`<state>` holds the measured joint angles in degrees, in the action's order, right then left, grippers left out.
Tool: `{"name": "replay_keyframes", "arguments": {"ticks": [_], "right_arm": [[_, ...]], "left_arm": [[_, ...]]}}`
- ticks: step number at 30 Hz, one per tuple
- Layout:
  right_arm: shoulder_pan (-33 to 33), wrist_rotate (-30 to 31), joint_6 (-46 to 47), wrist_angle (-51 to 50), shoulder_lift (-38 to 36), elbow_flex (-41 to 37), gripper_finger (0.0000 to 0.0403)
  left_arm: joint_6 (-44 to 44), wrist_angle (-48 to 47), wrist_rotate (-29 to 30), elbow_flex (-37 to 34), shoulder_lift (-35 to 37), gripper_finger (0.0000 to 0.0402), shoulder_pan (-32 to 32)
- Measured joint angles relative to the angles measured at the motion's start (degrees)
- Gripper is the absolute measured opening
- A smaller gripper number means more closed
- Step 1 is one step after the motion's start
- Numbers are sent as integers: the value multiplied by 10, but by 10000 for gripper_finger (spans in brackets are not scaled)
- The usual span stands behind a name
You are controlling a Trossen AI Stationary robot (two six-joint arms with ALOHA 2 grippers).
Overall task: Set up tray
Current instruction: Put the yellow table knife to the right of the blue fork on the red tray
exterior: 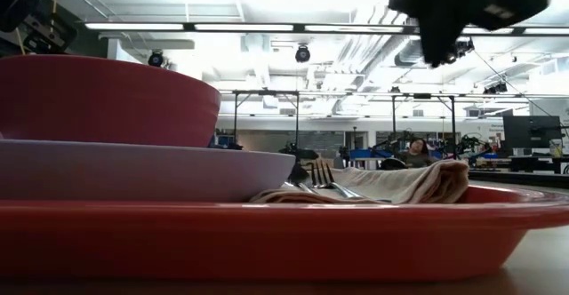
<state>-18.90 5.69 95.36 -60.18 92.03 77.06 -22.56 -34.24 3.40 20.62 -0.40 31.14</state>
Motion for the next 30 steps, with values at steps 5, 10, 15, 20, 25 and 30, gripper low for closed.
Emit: {"name": "replay_keyframes", "arguments": {"ticks": [5, 10, 15, 20, 25, 30], "right_arm": [[-23, -2, 21, -32, -21, 0, 0], [-42, -1, 22, -60, -26, 0, 0], [-49, 2, 22, -97, -26, 0, 0], [-53, -1, 22, -158, -26, 0, 0], [-63, -1, 35, -218, -28, 0, 0], [-80, -3, 51, -274, -37, 0, 0]], "left_arm": [[0, 2, 0, 0, 0, 49, 0], [0, 3, 0, 0, 0, 49, 0], [7, 9, 2, 0, 0, 49, 0], [64, 43, 8, 0, 0, 49, 0], [109, 77, 63, 0, 0, 49, 0], [140, 101, 66, 0, 0, 49, 0]]}}
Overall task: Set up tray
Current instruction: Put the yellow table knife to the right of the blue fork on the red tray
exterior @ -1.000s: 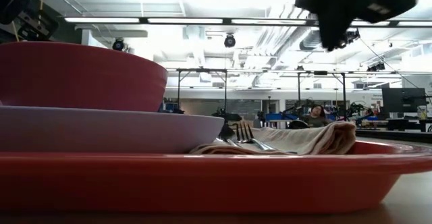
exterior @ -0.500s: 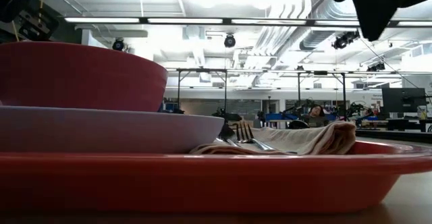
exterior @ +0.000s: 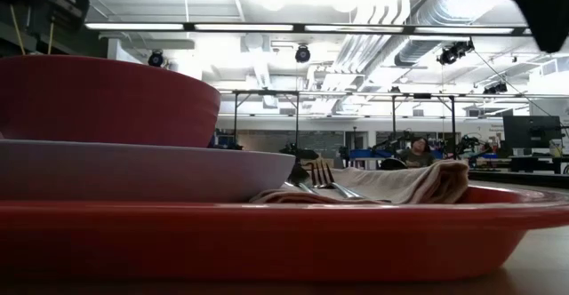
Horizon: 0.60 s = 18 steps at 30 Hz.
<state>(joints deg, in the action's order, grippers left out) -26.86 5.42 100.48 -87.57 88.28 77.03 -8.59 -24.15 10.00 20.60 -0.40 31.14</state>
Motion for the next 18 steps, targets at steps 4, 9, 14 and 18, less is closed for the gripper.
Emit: {"name": "replay_keyframes", "arguments": {"ticks": [4, 9, 14, 18], "right_arm": [[-11, -1, 10, -24, -12, 0, 0], [-18, 5, 11, -24, -26, 0, 0], [-22, -7, 13, -24, -41, -18, 0], [-31, -63, 42, -25, -59, -64, 0]], "left_arm": [[18, 35, 0, -21, 0, 49, 0], [16, 96, -4, -64, 0, 49, 0], [13, 138, -9, -93, 0, 49, 0], [7, 154, -20, -109, 0, 49, 0]]}}
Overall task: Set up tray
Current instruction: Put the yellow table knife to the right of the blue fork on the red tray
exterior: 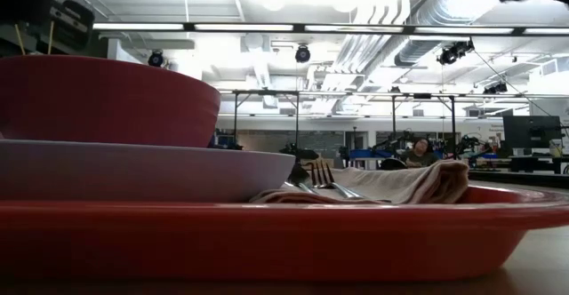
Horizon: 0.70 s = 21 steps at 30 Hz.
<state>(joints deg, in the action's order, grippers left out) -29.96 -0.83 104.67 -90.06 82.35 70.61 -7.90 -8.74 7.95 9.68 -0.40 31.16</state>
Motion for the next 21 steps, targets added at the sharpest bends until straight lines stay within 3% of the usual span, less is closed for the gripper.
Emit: {"name": "replay_keyframes", "arguments": {"ticks": [11, 21], "right_arm": [[-42, -100, 52, 147, -26, -100, 0], [-67, -137, 74, 246, -26, -162, 0]], "left_arm": [[-16, 10, 0, -5, 0, 49, 0], [-16, 11, 0, -5, 0, 49, 0]]}}
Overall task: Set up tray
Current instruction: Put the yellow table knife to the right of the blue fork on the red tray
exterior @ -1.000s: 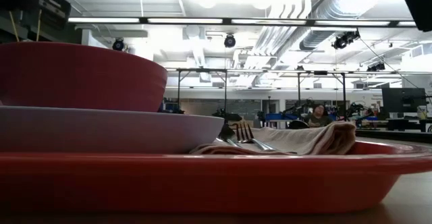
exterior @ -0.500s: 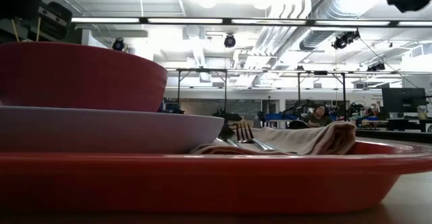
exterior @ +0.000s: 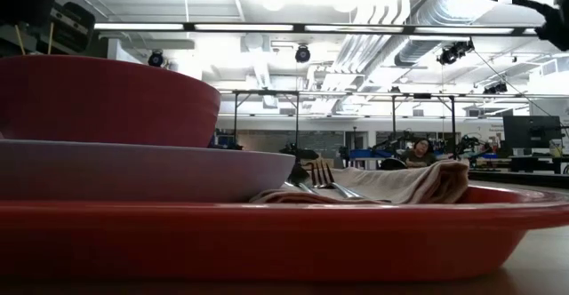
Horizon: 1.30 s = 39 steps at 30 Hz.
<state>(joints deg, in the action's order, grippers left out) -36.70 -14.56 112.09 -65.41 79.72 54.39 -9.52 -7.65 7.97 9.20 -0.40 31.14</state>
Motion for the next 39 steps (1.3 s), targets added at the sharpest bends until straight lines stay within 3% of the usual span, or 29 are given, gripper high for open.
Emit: {"name": "replay_keyframes", "arguments": {"ticks": [8, 24, 39], "right_arm": [[-1, -31, 10, 24, 0, -32, 17], [-14, -1, 4, 36, 2, -35, 116], [-17, -18, 20, 74, 2, -68, 124]], "left_arm": [[-2, 1, 0, 0, 0, 49, 0], [-13, -2, 0, 0, 0, 49, 0], [-13, -4, 0, 0, 0, 49, 0]]}}
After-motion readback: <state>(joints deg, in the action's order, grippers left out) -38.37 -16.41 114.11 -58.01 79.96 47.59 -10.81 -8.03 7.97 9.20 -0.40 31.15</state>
